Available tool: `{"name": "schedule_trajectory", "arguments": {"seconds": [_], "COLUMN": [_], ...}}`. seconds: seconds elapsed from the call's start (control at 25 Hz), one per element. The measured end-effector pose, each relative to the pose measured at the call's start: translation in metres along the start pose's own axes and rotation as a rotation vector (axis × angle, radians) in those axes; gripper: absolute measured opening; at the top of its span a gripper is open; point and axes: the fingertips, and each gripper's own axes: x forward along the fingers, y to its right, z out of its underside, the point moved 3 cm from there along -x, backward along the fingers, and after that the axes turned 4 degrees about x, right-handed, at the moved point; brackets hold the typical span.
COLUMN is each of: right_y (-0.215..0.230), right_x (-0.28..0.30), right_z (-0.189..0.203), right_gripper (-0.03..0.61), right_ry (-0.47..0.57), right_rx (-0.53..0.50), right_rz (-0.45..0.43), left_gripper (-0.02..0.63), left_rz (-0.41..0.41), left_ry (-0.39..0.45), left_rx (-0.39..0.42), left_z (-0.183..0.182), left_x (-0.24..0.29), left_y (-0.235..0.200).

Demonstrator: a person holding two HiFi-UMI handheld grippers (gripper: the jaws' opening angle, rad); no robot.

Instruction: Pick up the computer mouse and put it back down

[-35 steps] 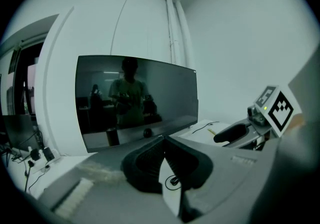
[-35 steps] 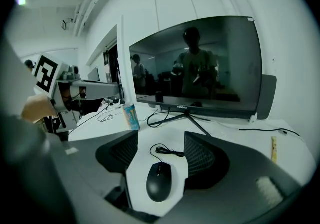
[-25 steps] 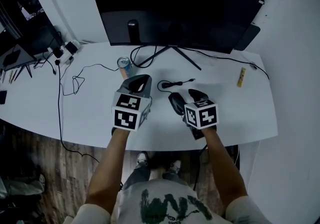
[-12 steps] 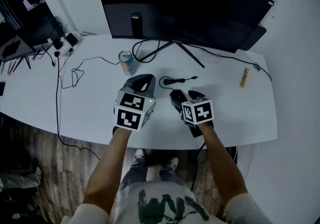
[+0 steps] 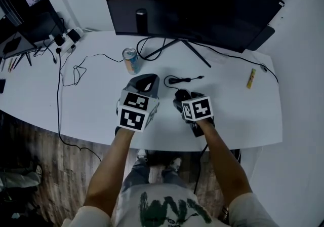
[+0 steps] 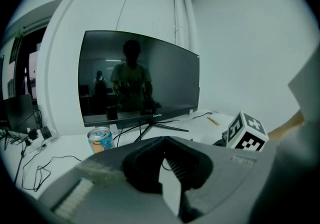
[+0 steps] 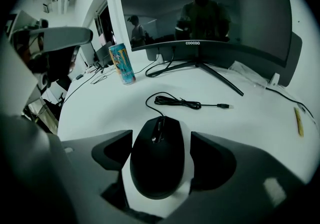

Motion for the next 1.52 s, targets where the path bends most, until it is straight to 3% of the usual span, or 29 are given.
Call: {"name": "schedule_trajectory", "arguments": {"seconds": [0.52,0.72,0.92,1.52], "right_y": [-0.001,-0.001,-0.001,0.000], "right_x": [0.008,0.006,0.006,-0.036], "right_z": [0.003,0.002,0.002,-0.019], "right_gripper": [0.362,0.314,0.311,0.311], "right_ry": [-0.069,-0.087,-0.089,0.071], "right_rx": [-0.019,0.001,0.003,0.081], "right_rz": [0.073,0.093,0.095,0.055], "left_gripper": [0.003,0.003,0.003,0.003], "left_rz": [-0.015,-0.013,-0.021,-0.024], "left_ry": [0.006,-0.010,-0.013,0.034], "left_rx": [-0.013,-0.006,0.004,0.001], "left_z": [0.007,0.010,0.007,-0.011], "left_x": [-0.003,-0.006,-0.011,-0.015], "left_y": [-0.012,-0.011,-0.013,-0.009]}}
